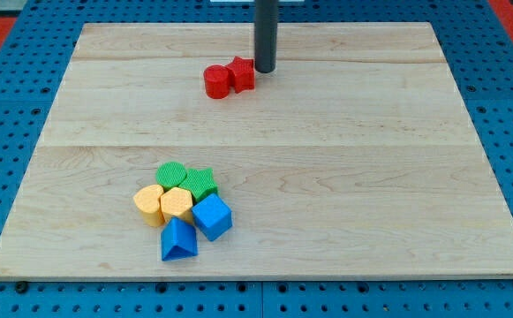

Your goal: Move the red blocks diagonally towards bottom

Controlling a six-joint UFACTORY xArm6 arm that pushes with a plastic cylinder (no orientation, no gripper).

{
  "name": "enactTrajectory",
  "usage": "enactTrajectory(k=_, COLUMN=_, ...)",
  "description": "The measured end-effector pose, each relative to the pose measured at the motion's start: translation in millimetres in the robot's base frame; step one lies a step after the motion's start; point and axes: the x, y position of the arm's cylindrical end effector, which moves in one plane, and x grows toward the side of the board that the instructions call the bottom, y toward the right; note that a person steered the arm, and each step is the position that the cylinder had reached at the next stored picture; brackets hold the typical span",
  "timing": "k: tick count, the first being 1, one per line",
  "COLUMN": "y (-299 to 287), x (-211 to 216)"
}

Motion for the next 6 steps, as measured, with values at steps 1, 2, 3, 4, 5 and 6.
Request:
enactTrajectory(k=1, y=-28, x=3)
enactTrajectory(k=2, y=-45, x=11)
enactTrajectory(k=3, y=-56, x=26)
enactTrajectory(k=4, y=-56, x=25)
enactTrajectory(k=5, y=-39, x=2)
enactTrajectory(k=6, y=-69, x=-2)
